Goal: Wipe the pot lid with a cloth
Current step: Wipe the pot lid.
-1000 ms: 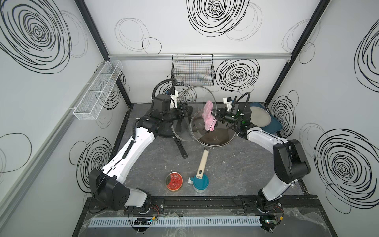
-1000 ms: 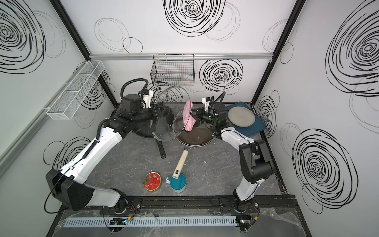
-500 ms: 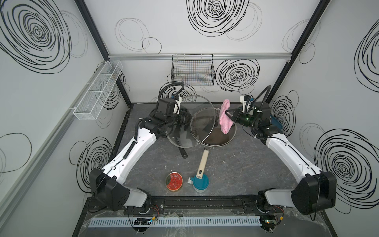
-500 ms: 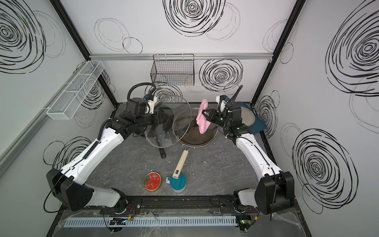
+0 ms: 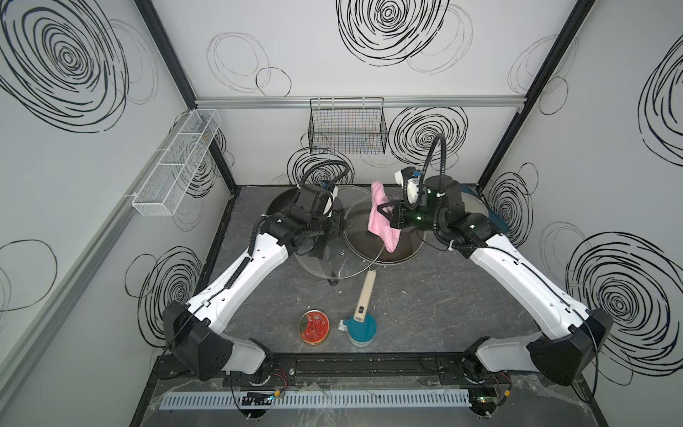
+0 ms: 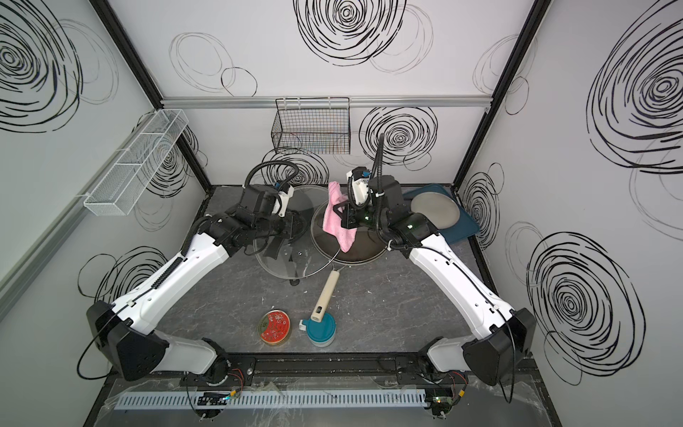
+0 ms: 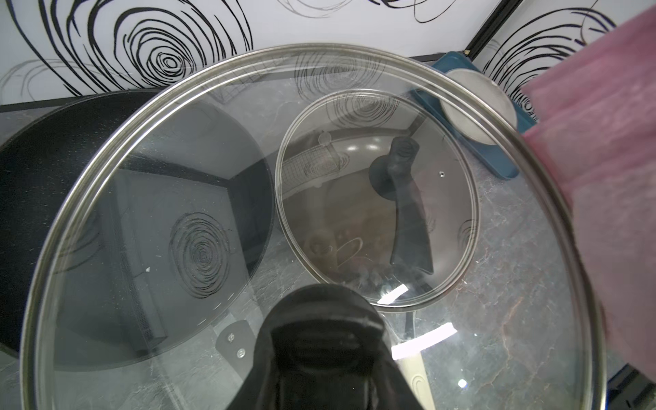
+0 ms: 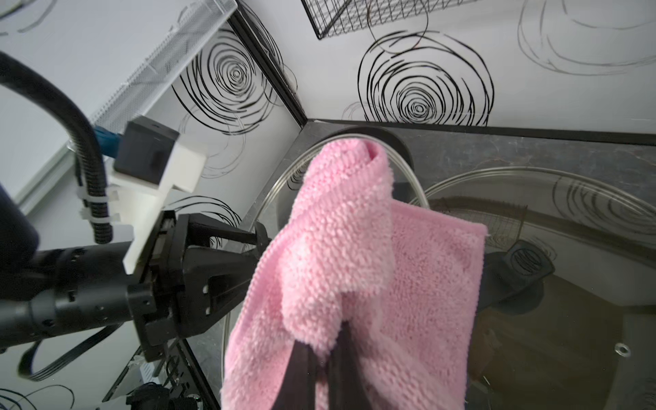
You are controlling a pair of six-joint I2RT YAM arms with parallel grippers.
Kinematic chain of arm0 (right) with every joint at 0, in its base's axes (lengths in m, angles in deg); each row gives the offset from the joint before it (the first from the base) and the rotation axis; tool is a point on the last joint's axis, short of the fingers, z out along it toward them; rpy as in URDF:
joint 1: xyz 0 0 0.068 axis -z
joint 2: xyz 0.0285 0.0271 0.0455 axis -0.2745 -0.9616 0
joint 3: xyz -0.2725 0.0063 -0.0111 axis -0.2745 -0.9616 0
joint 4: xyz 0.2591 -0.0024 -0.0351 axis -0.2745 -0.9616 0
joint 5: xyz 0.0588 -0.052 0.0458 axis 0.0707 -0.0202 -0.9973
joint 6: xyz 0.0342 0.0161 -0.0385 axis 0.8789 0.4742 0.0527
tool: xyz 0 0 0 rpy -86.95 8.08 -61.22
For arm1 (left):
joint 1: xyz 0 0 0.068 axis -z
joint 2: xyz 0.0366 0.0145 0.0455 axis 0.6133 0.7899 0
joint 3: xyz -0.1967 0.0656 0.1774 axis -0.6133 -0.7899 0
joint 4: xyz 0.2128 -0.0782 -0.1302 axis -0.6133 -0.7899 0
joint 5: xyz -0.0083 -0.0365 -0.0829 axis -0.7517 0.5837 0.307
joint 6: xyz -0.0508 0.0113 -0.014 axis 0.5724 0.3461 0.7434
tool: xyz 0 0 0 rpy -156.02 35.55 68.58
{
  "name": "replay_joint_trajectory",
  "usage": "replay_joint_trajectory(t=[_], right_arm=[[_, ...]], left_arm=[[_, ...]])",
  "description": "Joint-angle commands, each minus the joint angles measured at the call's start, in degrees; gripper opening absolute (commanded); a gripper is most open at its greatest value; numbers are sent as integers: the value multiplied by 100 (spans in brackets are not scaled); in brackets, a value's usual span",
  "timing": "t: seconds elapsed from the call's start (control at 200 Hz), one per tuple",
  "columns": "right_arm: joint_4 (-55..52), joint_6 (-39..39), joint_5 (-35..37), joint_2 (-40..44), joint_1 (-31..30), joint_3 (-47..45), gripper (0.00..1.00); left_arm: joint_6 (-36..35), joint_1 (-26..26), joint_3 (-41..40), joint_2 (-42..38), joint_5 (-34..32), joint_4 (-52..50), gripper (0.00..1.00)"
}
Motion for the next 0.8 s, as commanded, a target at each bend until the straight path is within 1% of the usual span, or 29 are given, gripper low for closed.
replay_joint_trajectory(t=[0.0,0.155,0.295,0.395,0.57,0.796], right_arm=[[-515,-190,308,-244,-273,181,0],[-558,-122,457,-516,-530,146,0],[-434,-43,447,-705,-553,159,0],[-414,-61,584,-833,-550,295,0],[-343,-135,589,-1125,-417,666,0],[-256,-211,270,-1649,-175,1197,0]], left_arm=[[-240,144,416,-84,-399,769,0],[-283,275,398,-56,-504,790,0],[-332,375,406,-44,-499,821,0],[-360,428,433,-44,-484,791,0],[-376,516,442,-63,-389,759,0],[-412,672,442,-86,-306,664,0]])
